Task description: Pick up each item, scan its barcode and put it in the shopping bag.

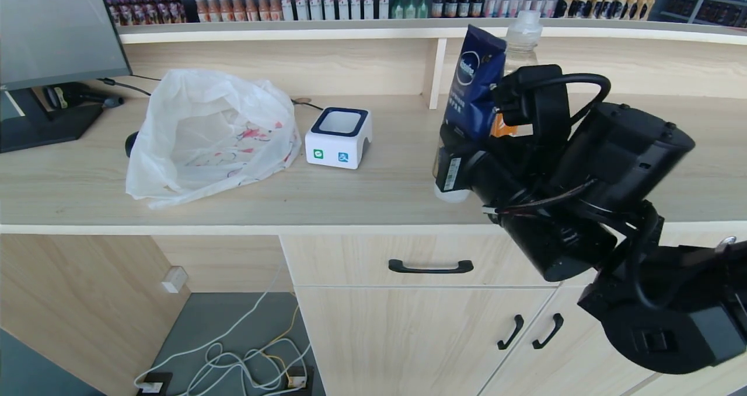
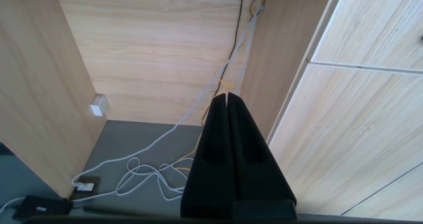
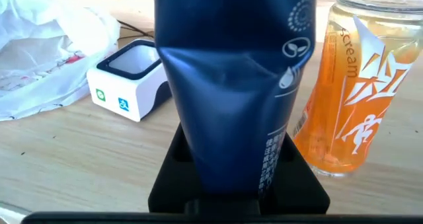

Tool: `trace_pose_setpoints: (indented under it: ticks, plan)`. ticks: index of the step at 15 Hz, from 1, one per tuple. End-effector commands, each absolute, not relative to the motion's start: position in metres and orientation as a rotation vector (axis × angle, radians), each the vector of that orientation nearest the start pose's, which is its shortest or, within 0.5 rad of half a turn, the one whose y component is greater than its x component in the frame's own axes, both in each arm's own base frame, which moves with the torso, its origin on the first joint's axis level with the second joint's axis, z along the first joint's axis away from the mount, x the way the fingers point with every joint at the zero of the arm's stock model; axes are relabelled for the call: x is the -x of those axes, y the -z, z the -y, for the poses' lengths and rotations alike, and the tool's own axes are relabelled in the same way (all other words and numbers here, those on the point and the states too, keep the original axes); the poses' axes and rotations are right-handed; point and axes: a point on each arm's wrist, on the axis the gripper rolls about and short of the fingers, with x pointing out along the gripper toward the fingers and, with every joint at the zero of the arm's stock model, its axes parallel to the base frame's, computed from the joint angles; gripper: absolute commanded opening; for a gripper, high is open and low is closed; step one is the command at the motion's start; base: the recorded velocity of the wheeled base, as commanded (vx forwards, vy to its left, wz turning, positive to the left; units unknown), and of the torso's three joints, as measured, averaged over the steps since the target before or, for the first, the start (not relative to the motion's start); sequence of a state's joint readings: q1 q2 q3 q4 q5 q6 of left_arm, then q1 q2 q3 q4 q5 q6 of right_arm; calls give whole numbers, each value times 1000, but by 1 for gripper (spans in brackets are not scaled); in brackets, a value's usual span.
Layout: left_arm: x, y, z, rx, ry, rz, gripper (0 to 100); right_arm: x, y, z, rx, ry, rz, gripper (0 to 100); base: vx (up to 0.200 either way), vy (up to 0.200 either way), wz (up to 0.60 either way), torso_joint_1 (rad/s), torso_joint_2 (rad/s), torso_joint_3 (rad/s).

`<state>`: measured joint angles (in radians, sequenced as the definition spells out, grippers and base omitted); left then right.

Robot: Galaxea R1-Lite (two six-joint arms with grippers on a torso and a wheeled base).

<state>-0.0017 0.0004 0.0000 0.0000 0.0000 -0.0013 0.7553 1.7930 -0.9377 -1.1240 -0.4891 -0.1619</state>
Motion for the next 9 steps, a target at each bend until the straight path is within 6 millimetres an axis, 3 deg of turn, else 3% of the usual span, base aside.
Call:
trace_pose_setpoints:
  ticks: [1,9]
  plan:
    - [23,-75,0,2,2,0,0,-217,-239,-207,21,-277,281,0,0,0,0,0,0,0]
    - [23,-75,0,2,2,0,0,-154,-212,-197,52,-377,288,0,0,0,0,0,0,0]
